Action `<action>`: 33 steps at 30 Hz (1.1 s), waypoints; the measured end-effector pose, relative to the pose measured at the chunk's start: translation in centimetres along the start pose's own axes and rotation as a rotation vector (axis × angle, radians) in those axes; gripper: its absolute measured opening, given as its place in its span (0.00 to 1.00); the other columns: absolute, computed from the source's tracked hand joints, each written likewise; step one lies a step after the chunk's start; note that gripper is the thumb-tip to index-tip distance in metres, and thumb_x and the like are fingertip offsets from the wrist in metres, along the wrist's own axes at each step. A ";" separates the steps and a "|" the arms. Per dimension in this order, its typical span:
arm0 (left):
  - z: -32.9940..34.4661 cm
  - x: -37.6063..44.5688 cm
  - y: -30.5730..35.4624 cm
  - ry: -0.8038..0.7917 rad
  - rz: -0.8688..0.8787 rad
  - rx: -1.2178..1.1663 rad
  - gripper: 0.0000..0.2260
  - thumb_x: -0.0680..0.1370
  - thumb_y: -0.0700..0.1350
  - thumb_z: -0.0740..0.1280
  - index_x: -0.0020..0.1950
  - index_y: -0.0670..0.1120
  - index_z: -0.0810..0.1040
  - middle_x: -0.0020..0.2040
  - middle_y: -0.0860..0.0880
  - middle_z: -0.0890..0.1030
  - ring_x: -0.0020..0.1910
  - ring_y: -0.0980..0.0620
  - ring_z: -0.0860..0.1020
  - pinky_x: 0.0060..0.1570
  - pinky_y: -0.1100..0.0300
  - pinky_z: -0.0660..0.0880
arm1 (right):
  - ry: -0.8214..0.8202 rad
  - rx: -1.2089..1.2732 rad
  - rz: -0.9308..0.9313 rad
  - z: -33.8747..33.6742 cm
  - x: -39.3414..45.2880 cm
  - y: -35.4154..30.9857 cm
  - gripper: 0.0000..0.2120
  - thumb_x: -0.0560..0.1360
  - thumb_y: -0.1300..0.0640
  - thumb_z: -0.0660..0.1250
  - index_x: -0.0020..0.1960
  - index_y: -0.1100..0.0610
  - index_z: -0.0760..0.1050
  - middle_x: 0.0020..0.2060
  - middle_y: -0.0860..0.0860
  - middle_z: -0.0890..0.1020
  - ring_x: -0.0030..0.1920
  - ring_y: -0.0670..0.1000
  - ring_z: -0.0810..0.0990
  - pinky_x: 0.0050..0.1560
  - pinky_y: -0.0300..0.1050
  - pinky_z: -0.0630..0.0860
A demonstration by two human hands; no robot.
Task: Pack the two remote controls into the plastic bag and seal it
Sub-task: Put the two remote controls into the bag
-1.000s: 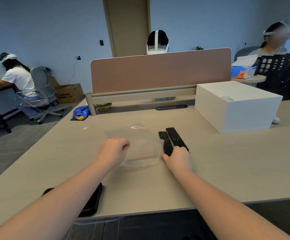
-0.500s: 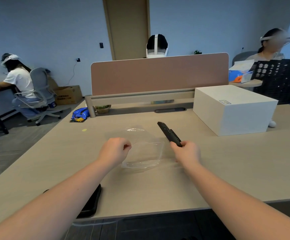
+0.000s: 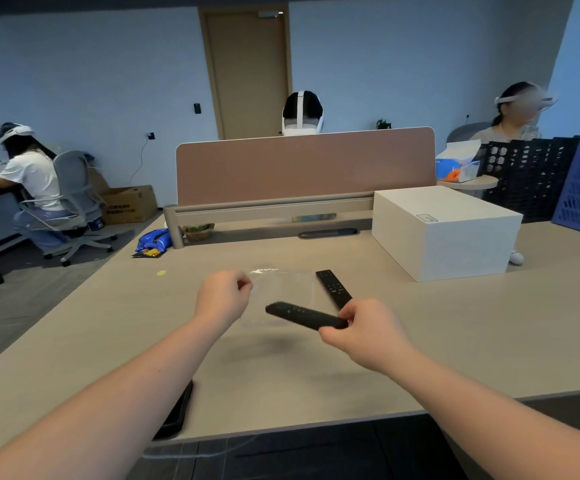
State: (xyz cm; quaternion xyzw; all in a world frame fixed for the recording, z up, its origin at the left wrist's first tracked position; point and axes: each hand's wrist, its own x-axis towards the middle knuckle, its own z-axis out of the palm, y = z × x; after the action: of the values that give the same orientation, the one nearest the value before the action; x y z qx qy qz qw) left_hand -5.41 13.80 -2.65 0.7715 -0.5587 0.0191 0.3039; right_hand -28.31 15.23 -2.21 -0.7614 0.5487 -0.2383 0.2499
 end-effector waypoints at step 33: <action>2.7 -1.1 -0.8 -0.085 0.288 0.008 0.07 0.76 0.45 0.66 0.47 0.46 0.83 0.45 0.48 0.84 0.47 0.48 0.78 0.42 0.60 0.68 | -0.038 -0.207 -0.219 12.5 8.9 -0.1 0.11 0.75 0.51 0.62 0.50 0.56 0.78 0.49 0.57 0.77 0.53 0.60 0.77 0.47 0.48 0.74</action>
State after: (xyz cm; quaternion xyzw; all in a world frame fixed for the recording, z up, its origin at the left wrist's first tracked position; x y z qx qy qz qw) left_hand -5.99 13.56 -5.63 0.6846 -0.6758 0.0321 0.2711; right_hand -17.72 8.28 -10.86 -0.8427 0.4792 -0.1920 0.1527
